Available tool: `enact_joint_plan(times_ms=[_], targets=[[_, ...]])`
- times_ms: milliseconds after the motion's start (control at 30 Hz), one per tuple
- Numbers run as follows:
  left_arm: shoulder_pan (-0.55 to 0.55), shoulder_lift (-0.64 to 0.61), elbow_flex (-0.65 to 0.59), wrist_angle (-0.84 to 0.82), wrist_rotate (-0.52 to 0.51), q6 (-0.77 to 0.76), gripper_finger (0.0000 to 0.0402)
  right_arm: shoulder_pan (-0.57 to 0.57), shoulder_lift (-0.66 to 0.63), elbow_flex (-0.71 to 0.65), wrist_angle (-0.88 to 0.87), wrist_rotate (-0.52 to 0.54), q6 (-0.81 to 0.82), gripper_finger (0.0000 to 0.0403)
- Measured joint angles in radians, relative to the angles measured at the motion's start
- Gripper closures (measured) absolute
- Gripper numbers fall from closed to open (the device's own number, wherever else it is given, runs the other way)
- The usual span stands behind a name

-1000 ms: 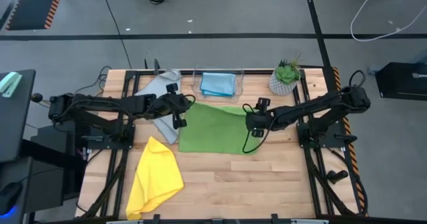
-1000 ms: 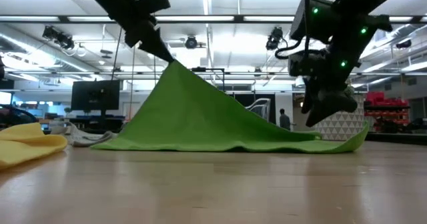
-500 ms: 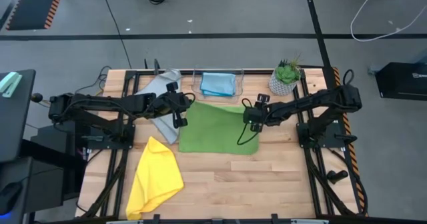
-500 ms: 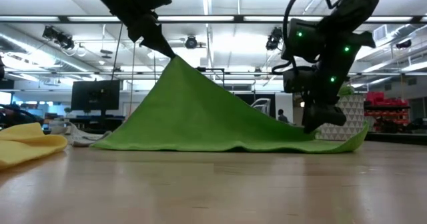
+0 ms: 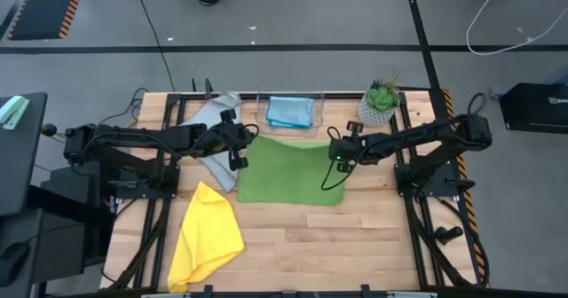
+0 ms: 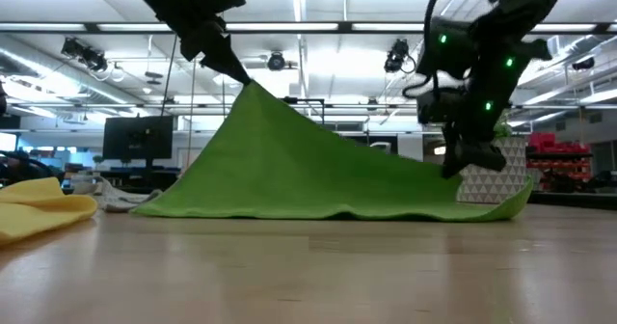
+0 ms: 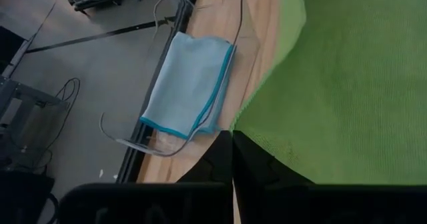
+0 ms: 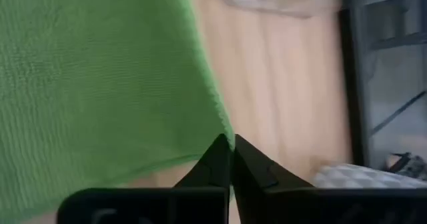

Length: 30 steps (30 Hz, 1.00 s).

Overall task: Fold microfiber towels
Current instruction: Fold the green microfiber towel

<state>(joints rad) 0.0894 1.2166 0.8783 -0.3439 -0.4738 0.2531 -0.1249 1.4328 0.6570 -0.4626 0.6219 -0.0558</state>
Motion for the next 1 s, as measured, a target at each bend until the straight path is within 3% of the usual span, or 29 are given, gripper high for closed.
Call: enact_joint_plan(times_ms=[367, 567, 767, 1000], targets=[[0.064, -0.157, 0.0, 0.039, -0.001, 0.091, 0.0398, 0.044, -0.315, 0.147, -0.259, 0.11, 0.055, 0.0398], [0.072, -0.264, 0.0, 0.091, -0.048, 0.16, 0.0399, 0.094, -0.386, 0.319, -0.362, 0.217, 0.056, 0.0389], [-0.11, -0.318, 0.0, -0.02, -0.056, 0.06, 0.0399, 0.273, -0.374, 0.4, -0.401, 0.249, 0.161, 0.0389], [-0.43, -0.17, -0.003, -0.194, -0.161, -0.2, 0.0399, 0.545, -0.276, 0.296, -0.413, 0.221, 0.434, 0.0389]])
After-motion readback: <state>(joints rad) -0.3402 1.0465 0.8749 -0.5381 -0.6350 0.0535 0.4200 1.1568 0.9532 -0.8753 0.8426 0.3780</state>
